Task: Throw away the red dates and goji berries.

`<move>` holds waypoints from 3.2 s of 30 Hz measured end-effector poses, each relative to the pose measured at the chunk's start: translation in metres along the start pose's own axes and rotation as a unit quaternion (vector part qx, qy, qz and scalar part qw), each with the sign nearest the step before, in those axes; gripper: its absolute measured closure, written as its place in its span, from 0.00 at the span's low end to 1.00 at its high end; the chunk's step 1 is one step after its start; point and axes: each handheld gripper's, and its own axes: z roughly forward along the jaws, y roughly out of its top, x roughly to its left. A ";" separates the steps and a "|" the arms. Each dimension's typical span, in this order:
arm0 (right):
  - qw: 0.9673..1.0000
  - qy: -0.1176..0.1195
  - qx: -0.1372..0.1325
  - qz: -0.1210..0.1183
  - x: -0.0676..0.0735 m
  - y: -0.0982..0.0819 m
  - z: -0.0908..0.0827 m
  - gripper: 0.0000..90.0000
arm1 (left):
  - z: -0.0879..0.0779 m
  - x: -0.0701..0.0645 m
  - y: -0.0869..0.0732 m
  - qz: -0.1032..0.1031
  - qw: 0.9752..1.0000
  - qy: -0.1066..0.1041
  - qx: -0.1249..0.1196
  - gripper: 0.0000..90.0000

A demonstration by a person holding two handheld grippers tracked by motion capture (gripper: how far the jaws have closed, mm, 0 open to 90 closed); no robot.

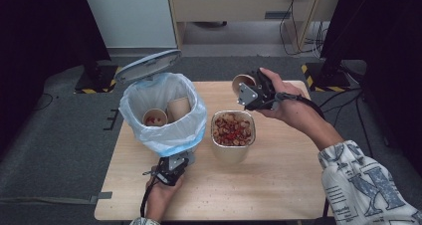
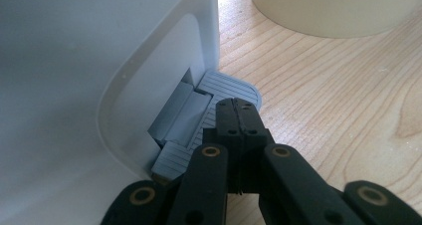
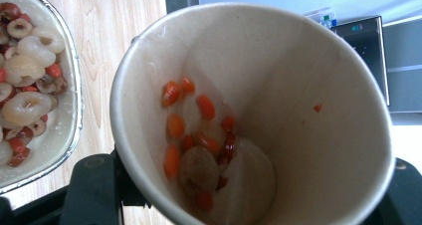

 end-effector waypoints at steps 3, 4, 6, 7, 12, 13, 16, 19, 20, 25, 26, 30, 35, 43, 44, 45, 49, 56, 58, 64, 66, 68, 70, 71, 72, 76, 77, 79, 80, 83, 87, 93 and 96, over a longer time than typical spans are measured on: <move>1.000 -0.002 0.001 0.000 -0.001 0.000 0.000 0.37 | 0.000 0.000 0.000 -0.001 1.000 -0.001 -0.001 1.00; 1.000 -0.002 0.001 0.000 -0.001 0.000 0.000 0.37 | 0.000 0.000 0.000 -0.001 1.000 -0.001 -0.001 1.00; 1.000 -0.005 0.000 0.000 -0.002 0.000 -0.001 0.37 | 0.000 0.000 0.000 0.000 1.000 0.000 0.000 1.00; 1.000 -0.008 0.000 -0.003 -0.003 0.001 -0.002 0.37 | 0.000 0.000 0.000 -0.001 1.000 0.000 -0.001 1.00; 0.999 -0.035 0.005 -0.042 -0.005 0.005 -0.007 0.37 | 0.000 0.000 0.000 -0.001 1.000 0.001 -0.001 1.00; 0.999 -0.035 0.005 -0.042 -0.005 0.005 -0.007 0.37 | 0.000 0.000 0.000 -0.001 1.000 0.001 -0.001 1.00; 0.996 -0.050 0.016 -0.077 -0.005 0.006 -0.008 0.37 | 0.000 0.000 0.000 -0.001 1.000 -0.001 -0.001 1.00; 0.995 -0.054 0.019 -0.083 -0.004 0.007 -0.009 0.37 | 0.000 0.000 0.000 -0.001 1.000 -0.001 -0.001 1.00; 0.993 -0.061 0.024 -0.100 -0.003 0.009 -0.009 0.37 | 0.000 0.000 0.000 0.000 1.000 0.000 0.000 1.00; 0.992 -0.064 0.022 -0.106 -0.002 0.011 -0.010 0.37 | 0.000 0.000 0.000 -0.001 1.000 -0.001 -0.001 1.00; 0.992 -0.064 0.023 -0.108 -0.002 0.011 -0.010 0.37 | 0.000 0.000 0.000 -0.001 1.000 -0.001 0.000 1.00; 0.991 -0.066 0.024 -0.116 -0.001 0.011 -0.009 0.37 | 0.000 0.000 0.000 0.000 1.000 -0.001 0.000 1.00; 0.990 -0.067 0.027 -0.117 -0.002 0.009 -0.010 0.37 | 0.000 0.000 0.000 0.001 1.000 0.000 0.002 1.00; 0.991 -0.068 0.026 -0.116 -0.003 0.009 -0.011 0.37 | 0.000 -0.001 0.000 0.001 1.000 -0.001 0.002 1.00; 0.990 -0.069 0.025 -0.117 -0.004 0.009 -0.011 0.37 | 0.000 0.000 0.000 0.001 1.000 -0.001 0.002 1.00; 0.990 -0.069 0.025 -0.118 -0.004 0.010 -0.011 0.37 | 0.000 0.000 0.000 0.001 1.000 -0.001 0.002 1.00; 0.990 -0.070 0.026 -0.118 -0.004 0.010 -0.011 0.37 | 0.000 -0.001 0.000 0.001 1.000 0.000 0.002 1.00; 0.990 -0.073 0.024 -0.117 -0.006 0.010 -0.013 0.37 | -0.001 -0.001 0.000 0.001 1.000 -0.001 0.002 1.00; 0.990 -0.073 0.025 -0.119 -0.006 0.010 -0.013 0.37 | 0.000 -0.001 0.000 0.001 1.000 -0.001 0.002 1.00; 0.988 -0.074 0.032 -0.135 -0.006 0.013 -0.013 0.37 | 0.000 -0.001 0.000 0.001 1.000 -0.001 0.003 1.00; 0.980 -0.081 0.045 -0.178 -0.004 0.018 -0.013 0.37 | 0.000 -0.001 0.000 0.001 1.000 -0.001 0.002 1.00; 0.975 -0.087 0.052 -0.199 -0.002 0.022 -0.013 0.38 | 0.000 -0.001 0.000 0.001 1.000 -0.001 0.002 1.00; 0.971 -0.091 0.054 -0.216 -0.002 0.024 -0.013 0.38 | 0.000 -0.001 0.000 0.001 1.000 -0.002 0.003 1.00; 0.969 -0.091 0.059 -0.221 -0.002 0.025 -0.013 0.38 | 0.000 -0.001 0.000 0.001 1.000 -0.002 0.003 1.00; 0.968 -0.092 0.062 -0.226 -0.001 0.025 -0.014 0.38 | 0.000 -0.001 0.000 0.001 1.000 -0.001 0.003 1.00; 0.965 -0.095 0.062 -0.237 -0.002 0.027 -0.013 0.38 | 0.000 0.000 0.000 0.001 1.000 -0.002 0.002 1.00; 0.965 -0.095 0.062 -0.237 -0.002 0.027 -0.013 0.38 | 0.000 -0.001 0.000 0.001 1.000 -0.002 0.003 1.00; 0.964 -0.096 0.062 -0.239 -0.003 0.027 -0.013 0.38 | 0.000 -0.001 0.000 0.001 1.000 -0.001 0.002 1.00; 0.964 -0.096 0.065 -0.241 -0.003 0.027 -0.014 0.38 | 0.000 -0.002 0.000 -0.007 1.000 -0.004 -0.005 1.00; 0.963 -0.099 0.065 -0.244 -0.002 0.026 -0.013 0.38 | 0.000 -0.001 0.000 0.002 1.000 -0.002 0.003 1.00; 0.960 -0.098 0.067 -0.252 -0.001 0.026 -0.013 0.38 | 0.000 -0.001 0.000 0.001 1.000 -0.002 0.003 1.00; 0.956 -0.100 0.071 -0.265 0.000 0.027 -0.013 0.38 | 0.000 -0.001 0.000 0.002 1.000 -0.002 0.003 1.00; 0.952 -0.103 0.074 -0.278 0.000 0.028 -0.012 0.38 | -0.001 -0.001 0.000 0.001 1.000 -0.001 0.003 1.00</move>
